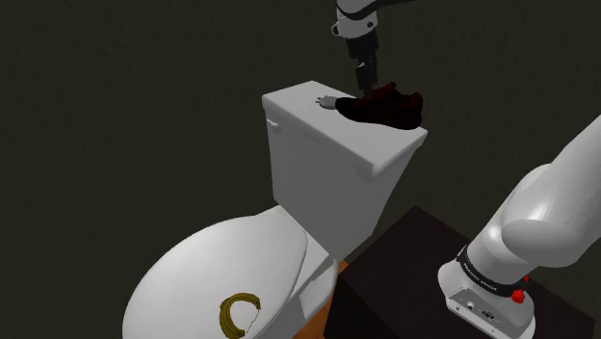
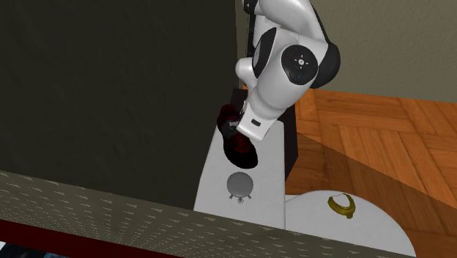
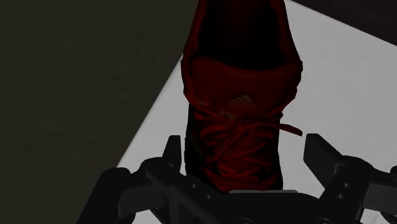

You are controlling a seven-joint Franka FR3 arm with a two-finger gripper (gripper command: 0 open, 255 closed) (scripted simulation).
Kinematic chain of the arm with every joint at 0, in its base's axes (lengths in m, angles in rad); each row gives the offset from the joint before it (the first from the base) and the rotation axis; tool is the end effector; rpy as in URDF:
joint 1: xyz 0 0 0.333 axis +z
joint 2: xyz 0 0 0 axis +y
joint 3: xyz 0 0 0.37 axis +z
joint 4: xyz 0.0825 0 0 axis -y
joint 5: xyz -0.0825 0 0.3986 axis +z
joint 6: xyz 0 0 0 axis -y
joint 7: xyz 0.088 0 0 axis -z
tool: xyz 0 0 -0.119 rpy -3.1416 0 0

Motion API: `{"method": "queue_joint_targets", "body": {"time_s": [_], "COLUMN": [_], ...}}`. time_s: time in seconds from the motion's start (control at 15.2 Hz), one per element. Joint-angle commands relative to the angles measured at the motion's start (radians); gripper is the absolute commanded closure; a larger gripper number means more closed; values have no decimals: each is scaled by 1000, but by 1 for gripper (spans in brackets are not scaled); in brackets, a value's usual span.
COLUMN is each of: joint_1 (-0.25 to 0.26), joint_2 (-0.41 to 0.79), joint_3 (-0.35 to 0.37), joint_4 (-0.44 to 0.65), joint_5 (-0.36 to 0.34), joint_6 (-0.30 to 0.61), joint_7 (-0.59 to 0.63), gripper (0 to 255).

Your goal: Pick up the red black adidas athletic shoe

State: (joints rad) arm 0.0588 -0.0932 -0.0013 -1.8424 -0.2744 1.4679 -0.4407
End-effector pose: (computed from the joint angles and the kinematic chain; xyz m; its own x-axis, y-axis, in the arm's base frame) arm 0.5081 -0.0054 0.5855 0.8254 0.4336 -0.3614 0.5036 -0.8550 0.1243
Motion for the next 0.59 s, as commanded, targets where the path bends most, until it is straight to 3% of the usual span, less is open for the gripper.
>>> {"method": "queue_joint_targets", "body": {"time_s": [0.0, 0.07, 0.53], "joint_1": [0, 0, 0], "joint_2": [-1, -1, 1], "joint_3": [-1, 0, 0], "joint_4": [-10, -11, -9], "joint_5": [0, 0, 0], "joint_6": [10, 10, 10], "joint_7": [2, 2, 3], "gripper": [0, 255, 255]}}
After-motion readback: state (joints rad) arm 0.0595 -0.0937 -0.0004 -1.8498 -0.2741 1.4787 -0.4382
